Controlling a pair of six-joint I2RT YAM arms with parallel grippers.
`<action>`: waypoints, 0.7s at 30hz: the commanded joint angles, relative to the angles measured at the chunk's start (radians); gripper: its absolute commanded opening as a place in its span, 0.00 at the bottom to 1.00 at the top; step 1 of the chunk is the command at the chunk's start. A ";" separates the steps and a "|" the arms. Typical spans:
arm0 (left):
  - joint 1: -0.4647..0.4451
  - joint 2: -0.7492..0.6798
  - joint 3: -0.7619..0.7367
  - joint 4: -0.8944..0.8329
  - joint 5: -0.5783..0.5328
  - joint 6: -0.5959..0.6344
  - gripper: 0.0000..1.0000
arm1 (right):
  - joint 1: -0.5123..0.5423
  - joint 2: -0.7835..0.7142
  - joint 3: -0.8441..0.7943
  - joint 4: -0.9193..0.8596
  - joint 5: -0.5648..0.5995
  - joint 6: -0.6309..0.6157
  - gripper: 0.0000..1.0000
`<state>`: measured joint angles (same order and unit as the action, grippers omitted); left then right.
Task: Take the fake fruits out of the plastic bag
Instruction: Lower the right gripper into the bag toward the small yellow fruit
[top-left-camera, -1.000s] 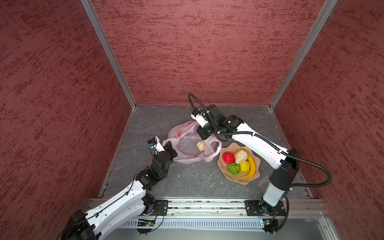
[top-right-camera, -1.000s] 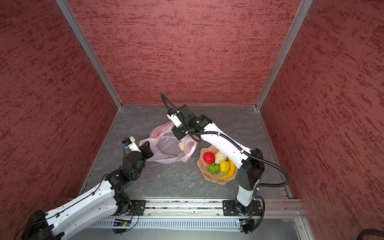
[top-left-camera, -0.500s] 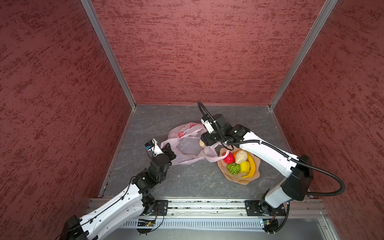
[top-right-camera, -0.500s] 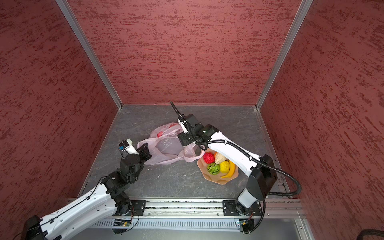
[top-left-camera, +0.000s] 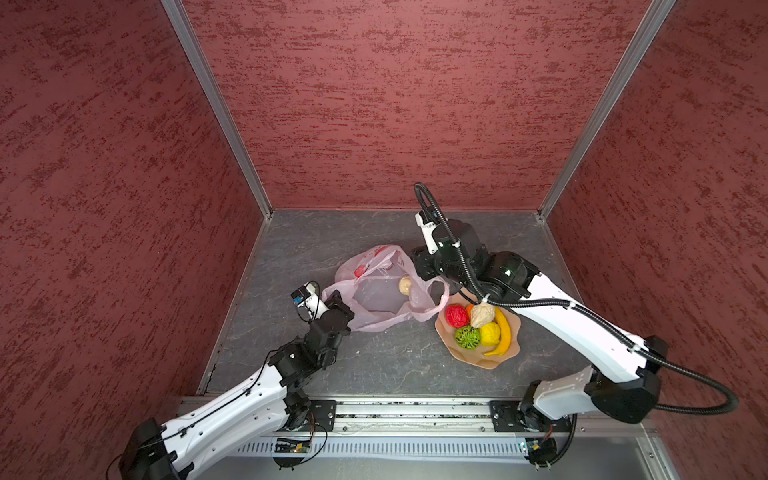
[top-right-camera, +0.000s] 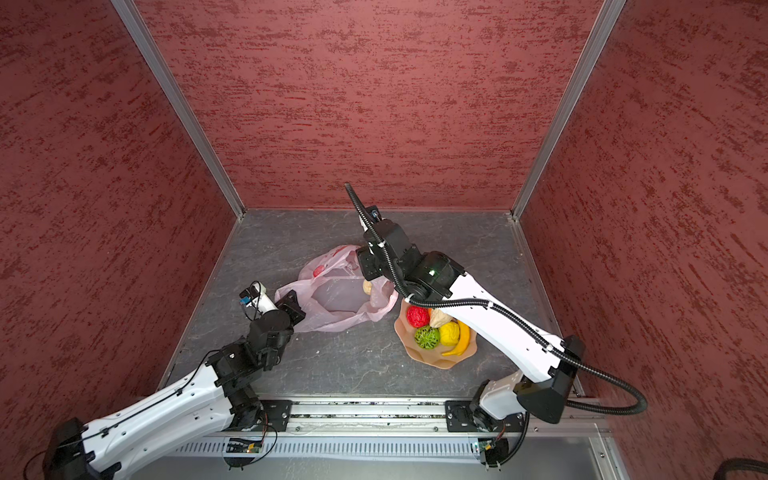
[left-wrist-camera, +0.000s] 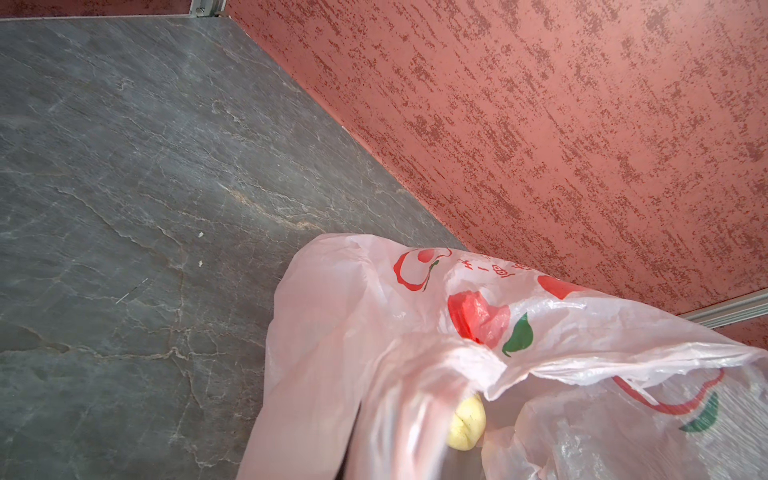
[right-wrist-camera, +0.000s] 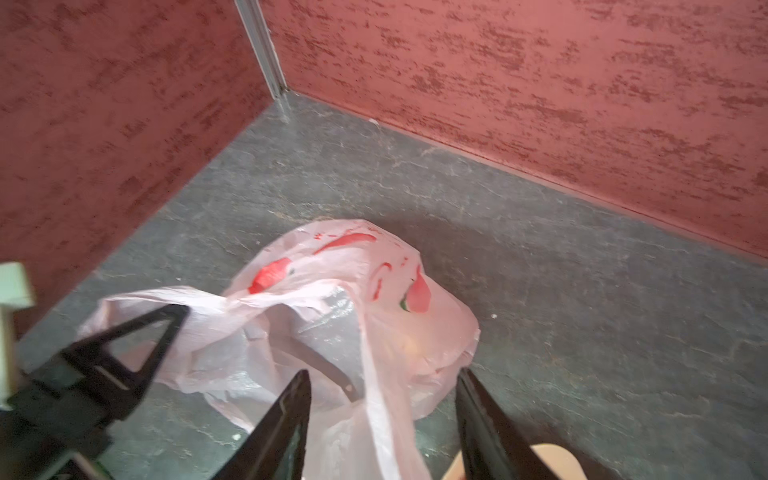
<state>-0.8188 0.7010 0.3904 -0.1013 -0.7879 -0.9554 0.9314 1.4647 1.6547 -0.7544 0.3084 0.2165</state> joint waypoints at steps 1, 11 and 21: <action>-0.006 0.008 0.036 -0.004 -0.019 -0.014 0.00 | 0.061 0.076 0.072 -0.044 0.010 -0.005 0.42; -0.008 -0.015 0.065 -0.013 -0.024 0.000 0.00 | 0.100 0.272 -0.001 0.078 -0.178 0.047 0.15; -0.007 -0.035 0.081 -0.017 -0.028 0.007 0.00 | 0.080 0.345 -0.118 0.101 -0.216 0.018 0.13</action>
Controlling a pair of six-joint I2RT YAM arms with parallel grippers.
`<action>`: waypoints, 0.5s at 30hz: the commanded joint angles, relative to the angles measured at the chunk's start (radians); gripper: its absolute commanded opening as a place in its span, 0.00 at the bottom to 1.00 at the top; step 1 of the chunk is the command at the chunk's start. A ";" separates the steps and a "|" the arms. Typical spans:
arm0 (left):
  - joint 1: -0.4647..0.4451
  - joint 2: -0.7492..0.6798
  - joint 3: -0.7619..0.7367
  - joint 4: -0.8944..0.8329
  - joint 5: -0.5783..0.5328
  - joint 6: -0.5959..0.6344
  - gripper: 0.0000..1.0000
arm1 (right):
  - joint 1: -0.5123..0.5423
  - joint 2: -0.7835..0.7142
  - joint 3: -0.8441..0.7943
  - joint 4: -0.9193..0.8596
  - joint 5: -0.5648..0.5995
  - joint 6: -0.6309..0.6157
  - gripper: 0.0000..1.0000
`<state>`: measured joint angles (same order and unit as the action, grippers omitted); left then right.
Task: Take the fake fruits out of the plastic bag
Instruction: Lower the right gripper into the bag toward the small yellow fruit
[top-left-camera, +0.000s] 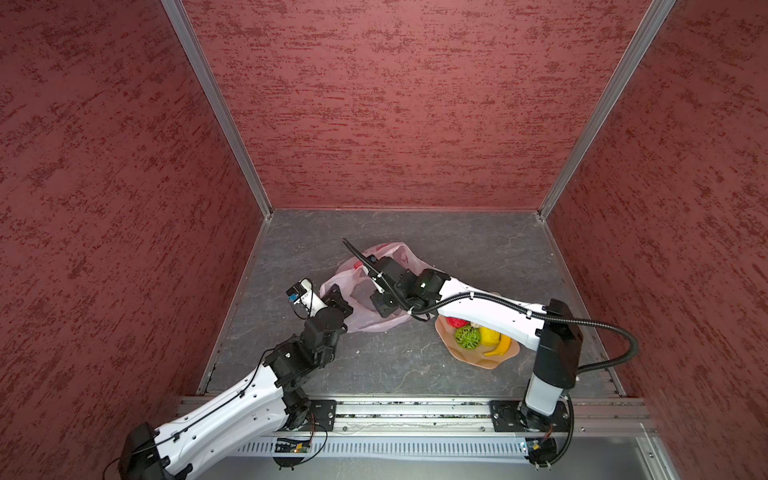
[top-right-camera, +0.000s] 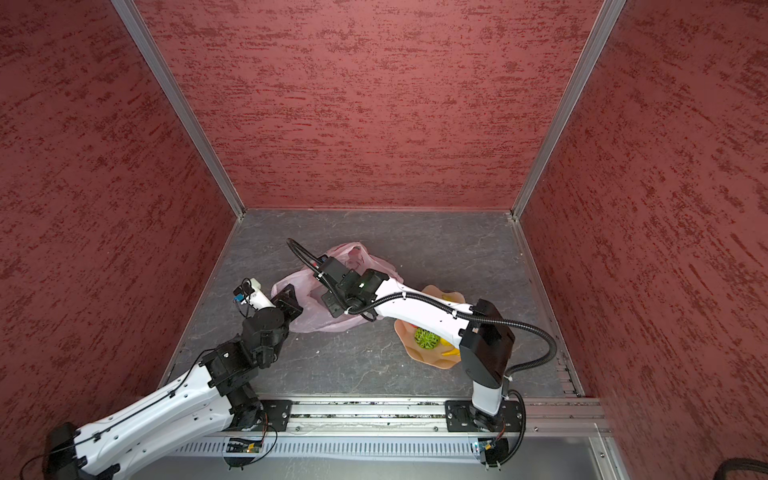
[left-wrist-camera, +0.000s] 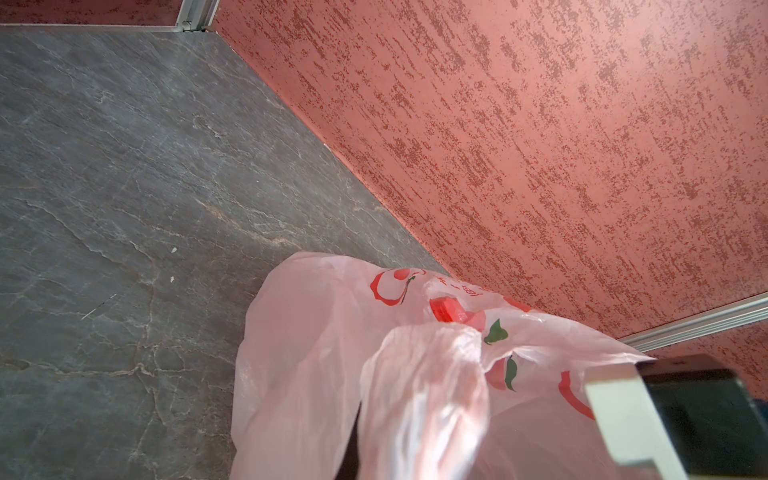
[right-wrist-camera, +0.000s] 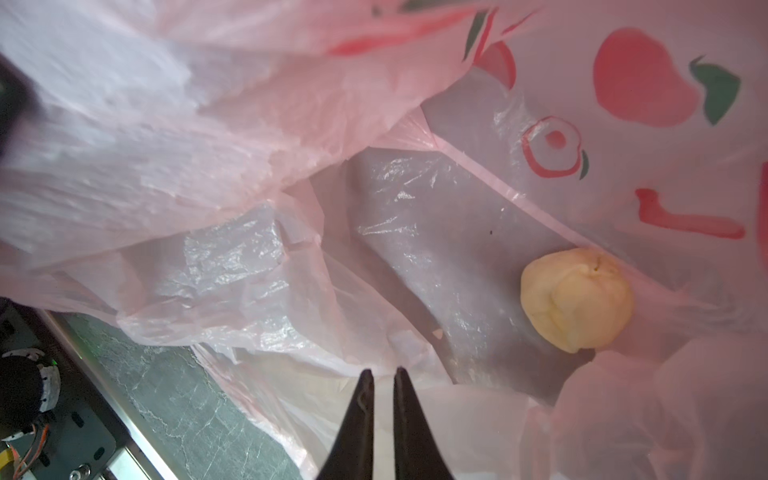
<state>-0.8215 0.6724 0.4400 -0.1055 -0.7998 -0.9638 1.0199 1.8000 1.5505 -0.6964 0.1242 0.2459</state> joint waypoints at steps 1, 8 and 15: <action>-0.005 -0.005 0.033 -0.012 -0.017 0.019 0.00 | -0.010 0.014 -0.025 0.045 -0.036 -0.019 0.13; -0.005 -0.007 0.040 0.007 -0.008 0.038 0.00 | -0.041 0.058 -0.051 0.036 -0.038 -0.033 0.12; -0.007 -0.020 0.031 -0.003 0.041 0.017 0.00 | -0.080 0.096 -0.031 0.076 0.057 0.032 0.19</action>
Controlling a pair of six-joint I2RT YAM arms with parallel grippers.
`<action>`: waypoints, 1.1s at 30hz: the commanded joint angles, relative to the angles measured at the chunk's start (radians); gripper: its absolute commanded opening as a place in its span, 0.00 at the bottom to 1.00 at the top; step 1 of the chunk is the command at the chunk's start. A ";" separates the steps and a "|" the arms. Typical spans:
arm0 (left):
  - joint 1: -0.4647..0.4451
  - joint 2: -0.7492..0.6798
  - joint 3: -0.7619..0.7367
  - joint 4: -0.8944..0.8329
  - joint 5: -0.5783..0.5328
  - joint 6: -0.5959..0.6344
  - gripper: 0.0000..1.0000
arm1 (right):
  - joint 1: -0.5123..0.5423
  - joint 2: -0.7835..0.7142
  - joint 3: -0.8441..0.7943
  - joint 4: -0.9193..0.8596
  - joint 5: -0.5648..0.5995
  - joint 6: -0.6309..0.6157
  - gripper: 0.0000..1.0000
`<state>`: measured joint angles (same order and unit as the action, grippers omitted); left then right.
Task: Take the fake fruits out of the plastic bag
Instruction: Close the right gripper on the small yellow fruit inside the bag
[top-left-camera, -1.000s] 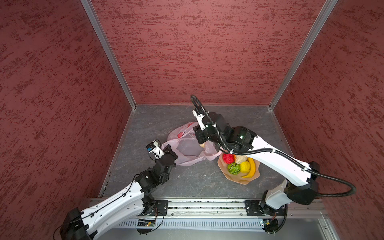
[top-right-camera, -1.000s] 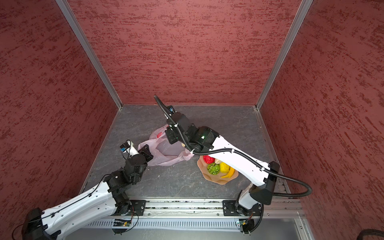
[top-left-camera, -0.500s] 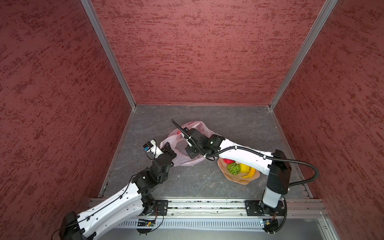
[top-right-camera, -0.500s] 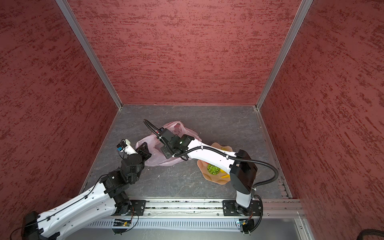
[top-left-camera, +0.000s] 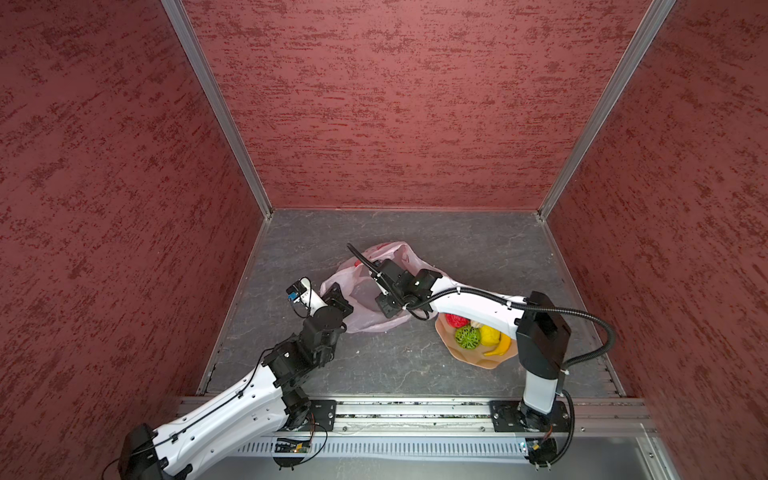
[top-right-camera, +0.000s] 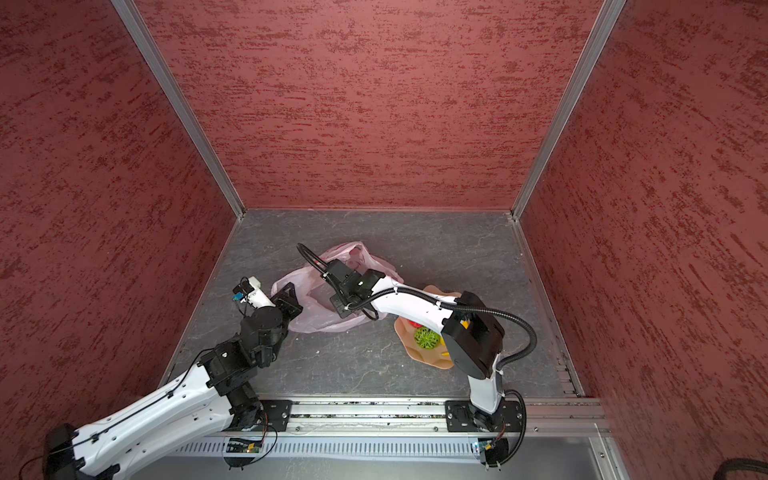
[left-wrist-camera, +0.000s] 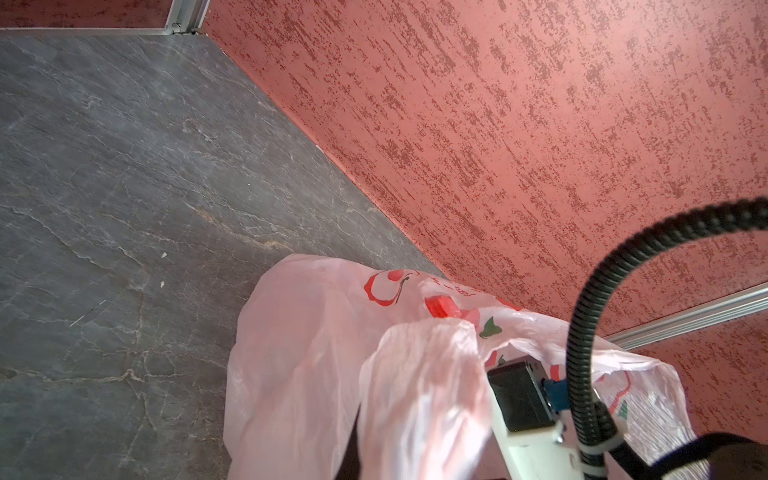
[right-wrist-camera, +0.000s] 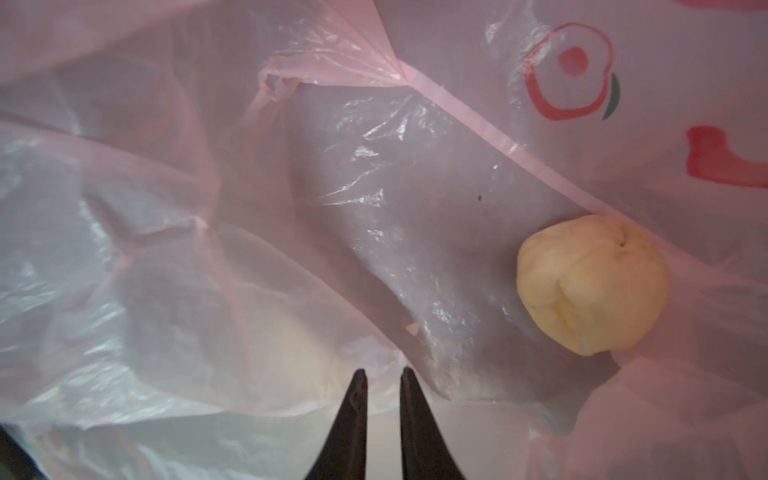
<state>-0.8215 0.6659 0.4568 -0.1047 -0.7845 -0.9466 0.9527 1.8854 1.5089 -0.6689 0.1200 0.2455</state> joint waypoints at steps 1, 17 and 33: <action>-0.006 -0.015 0.010 -0.007 0.036 -0.011 0.00 | -0.015 0.019 0.015 0.055 0.073 0.049 0.20; -0.072 -0.066 -0.008 -0.059 0.001 -0.019 0.00 | -0.040 0.063 0.023 0.137 0.284 0.186 0.43; -0.109 -0.061 -0.028 -0.031 0.036 0.003 0.00 | -0.080 0.037 -0.073 0.216 0.336 0.244 0.61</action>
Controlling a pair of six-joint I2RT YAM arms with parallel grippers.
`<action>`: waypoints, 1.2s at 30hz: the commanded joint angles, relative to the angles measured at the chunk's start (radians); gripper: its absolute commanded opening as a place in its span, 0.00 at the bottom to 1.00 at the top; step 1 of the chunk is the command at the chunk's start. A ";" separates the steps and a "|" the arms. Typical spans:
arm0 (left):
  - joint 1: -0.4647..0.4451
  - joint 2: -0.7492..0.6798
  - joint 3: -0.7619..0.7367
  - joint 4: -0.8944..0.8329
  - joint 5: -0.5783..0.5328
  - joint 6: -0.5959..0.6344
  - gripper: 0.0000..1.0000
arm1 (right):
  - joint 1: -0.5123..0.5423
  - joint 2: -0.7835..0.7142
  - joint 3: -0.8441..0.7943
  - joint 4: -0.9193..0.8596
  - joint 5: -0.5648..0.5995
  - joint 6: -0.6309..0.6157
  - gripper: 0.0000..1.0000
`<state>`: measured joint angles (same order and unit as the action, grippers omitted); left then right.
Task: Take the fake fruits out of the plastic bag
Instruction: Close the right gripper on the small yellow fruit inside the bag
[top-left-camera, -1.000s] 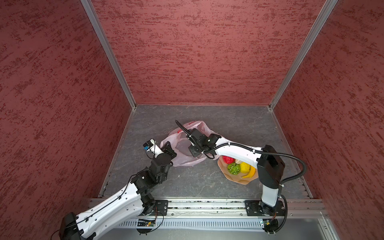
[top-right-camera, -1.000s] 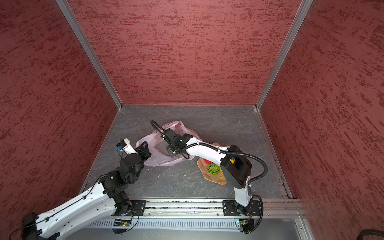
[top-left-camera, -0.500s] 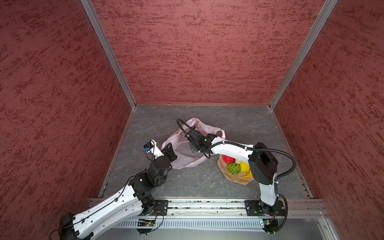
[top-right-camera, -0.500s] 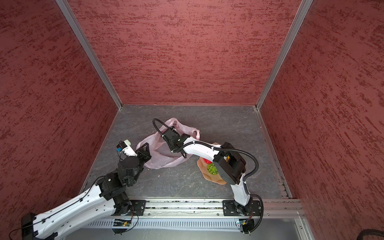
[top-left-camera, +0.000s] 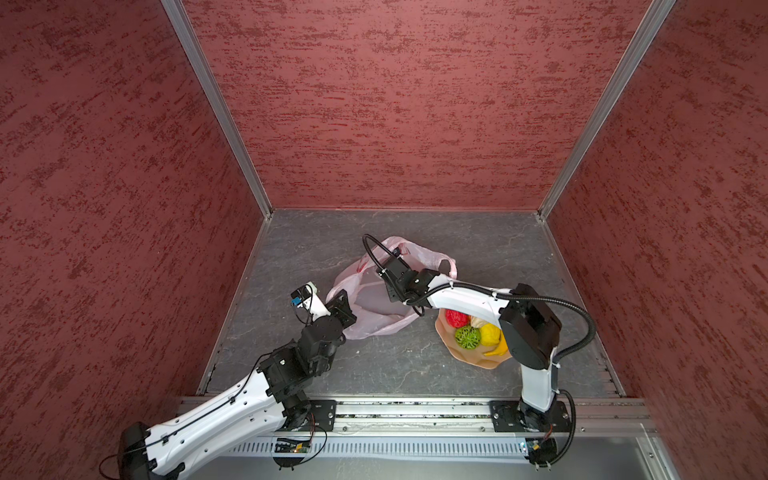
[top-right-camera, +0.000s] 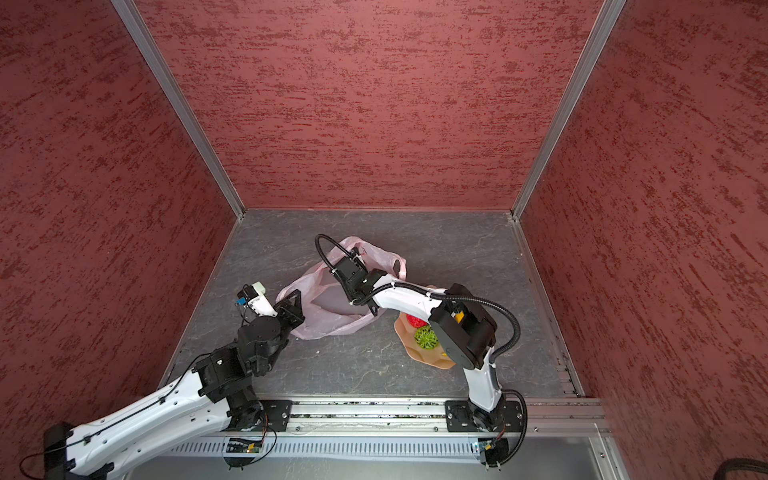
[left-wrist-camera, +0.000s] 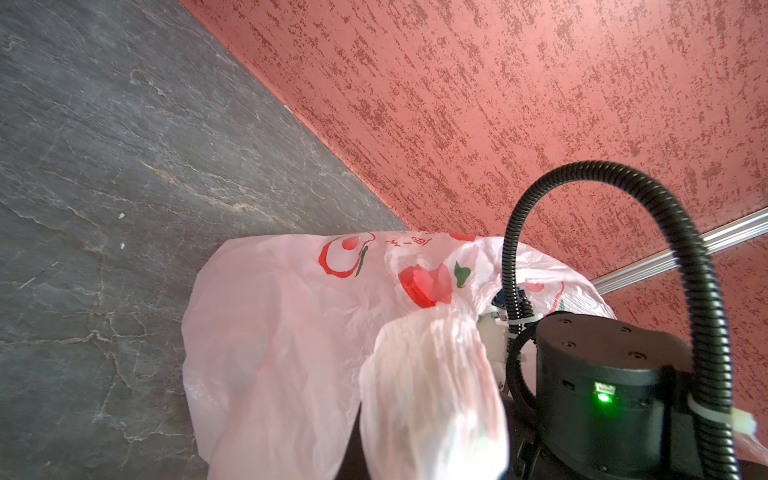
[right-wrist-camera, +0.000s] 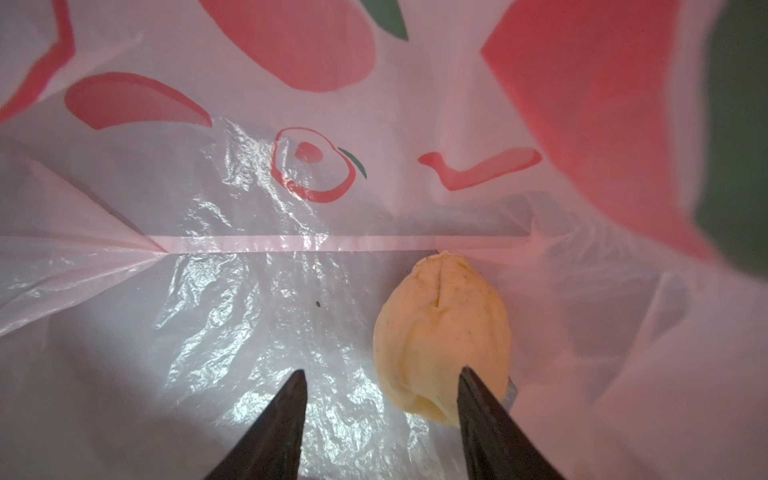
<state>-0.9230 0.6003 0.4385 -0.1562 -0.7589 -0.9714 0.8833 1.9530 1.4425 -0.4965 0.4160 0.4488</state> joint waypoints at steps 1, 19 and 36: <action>-0.012 0.007 -0.009 0.022 0.010 0.028 0.00 | -0.012 -0.028 -0.008 0.044 0.042 0.043 0.62; -0.027 0.034 -0.017 0.034 0.003 0.039 0.00 | -0.069 0.014 0.002 0.033 0.047 0.087 0.85; -0.027 0.058 -0.017 0.037 0.016 0.030 0.00 | -0.102 0.119 0.061 0.046 -0.012 0.080 0.83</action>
<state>-0.9447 0.6491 0.4374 -0.1322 -0.7540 -0.9520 0.7925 2.0506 1.4700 -0.4671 0.4198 0.5167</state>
